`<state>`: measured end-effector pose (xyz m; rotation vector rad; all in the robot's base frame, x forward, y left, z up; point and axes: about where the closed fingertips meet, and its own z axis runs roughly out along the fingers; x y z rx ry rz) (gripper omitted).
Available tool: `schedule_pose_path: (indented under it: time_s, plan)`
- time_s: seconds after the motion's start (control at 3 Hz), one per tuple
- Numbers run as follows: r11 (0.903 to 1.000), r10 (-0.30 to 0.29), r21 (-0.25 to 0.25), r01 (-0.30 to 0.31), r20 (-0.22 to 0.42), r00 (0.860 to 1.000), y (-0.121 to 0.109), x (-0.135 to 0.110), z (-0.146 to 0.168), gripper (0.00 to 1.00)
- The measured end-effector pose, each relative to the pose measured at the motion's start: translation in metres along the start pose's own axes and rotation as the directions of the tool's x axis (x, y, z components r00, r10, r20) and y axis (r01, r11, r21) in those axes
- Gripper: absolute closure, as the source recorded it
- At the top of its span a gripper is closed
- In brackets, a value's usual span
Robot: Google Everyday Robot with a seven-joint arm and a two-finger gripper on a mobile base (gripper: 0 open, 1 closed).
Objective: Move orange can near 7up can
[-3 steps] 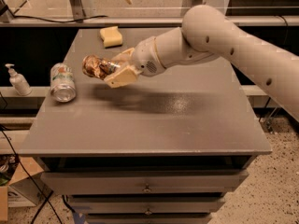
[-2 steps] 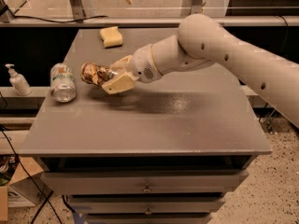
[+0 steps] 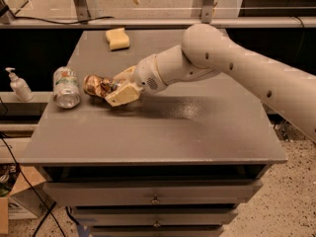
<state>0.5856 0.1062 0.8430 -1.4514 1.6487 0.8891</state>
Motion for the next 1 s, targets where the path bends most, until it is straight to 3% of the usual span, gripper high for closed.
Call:
schedule_pose_path:
  time_s: [0.33, 1.0]
  plan:
    - [1.0, 0.007, 0.0, -0.007, 0.012, 1.0, -0.0001, -0.0012, 0.0015, 0.03]
    - [1.0, 0.006, -0.003, -0.006, 0.011, 1.0, 0.0005, -0.0014, 0.0025, 0.0]
